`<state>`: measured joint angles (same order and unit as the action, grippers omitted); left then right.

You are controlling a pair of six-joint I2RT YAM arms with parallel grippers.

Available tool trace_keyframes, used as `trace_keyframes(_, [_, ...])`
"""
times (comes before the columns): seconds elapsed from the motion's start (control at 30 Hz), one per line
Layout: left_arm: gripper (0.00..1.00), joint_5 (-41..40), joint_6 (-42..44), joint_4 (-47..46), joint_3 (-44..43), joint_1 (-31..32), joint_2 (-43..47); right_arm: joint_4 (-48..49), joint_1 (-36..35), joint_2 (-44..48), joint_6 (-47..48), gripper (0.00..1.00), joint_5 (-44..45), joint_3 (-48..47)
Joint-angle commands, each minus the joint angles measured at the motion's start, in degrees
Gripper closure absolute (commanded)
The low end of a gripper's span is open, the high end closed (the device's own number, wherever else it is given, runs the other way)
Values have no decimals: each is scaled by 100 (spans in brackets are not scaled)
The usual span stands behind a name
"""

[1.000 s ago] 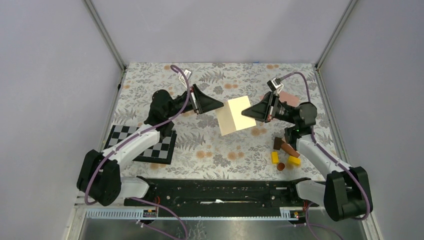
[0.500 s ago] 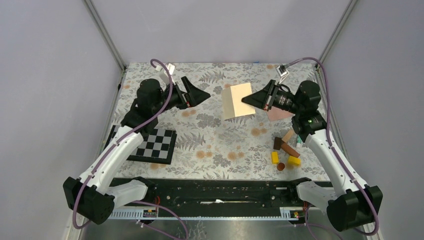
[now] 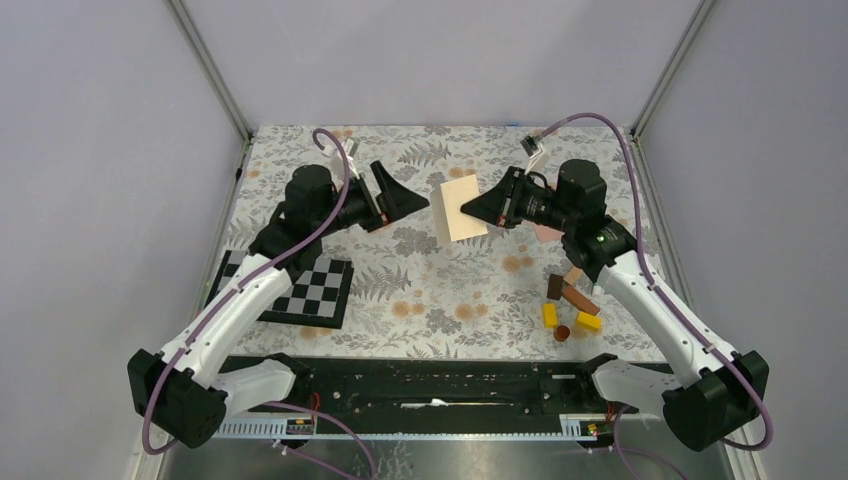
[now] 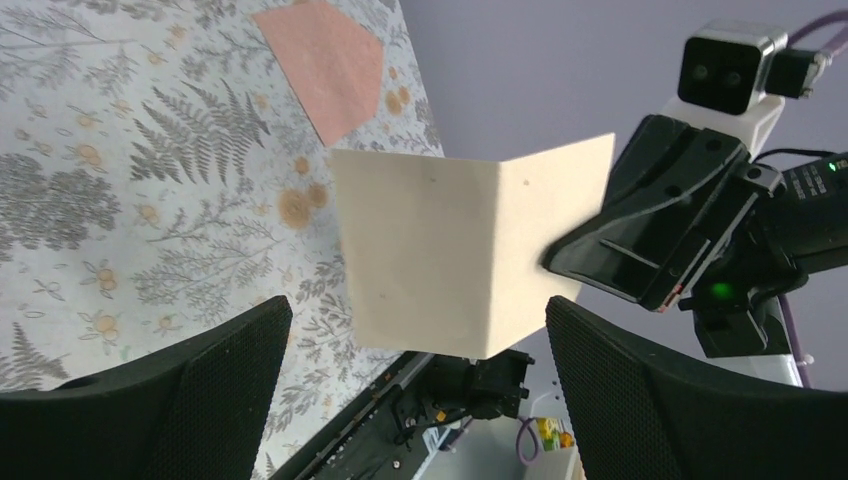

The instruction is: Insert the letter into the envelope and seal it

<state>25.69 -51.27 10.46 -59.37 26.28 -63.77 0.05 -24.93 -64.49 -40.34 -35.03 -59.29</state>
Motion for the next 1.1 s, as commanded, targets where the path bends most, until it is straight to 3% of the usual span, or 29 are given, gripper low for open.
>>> trace_keyframes(0.0, [1,39,-141,-407,-3,236,-73,510,-200,-69,-195,100,230,-173])
trace_keyframes(0.37, [3,54,-539,-991,189,316,-191,1556,-236,-177,-1102,100,-112,268])
trace_keyframes(0.5, [5,166,-724,-1344,209,316,-235,1600,-262,-227,-1128,100,-101,305])
trace_keyframes(0.8, [6,148,-591,-1146,110,316,-233,1421,-317,-371,-973,100,-181,54])
trace_keyframes(1.07, [20,200,-1150,-1832,343,316,-263,2224,-464,-496,-1544,100,-323,357])
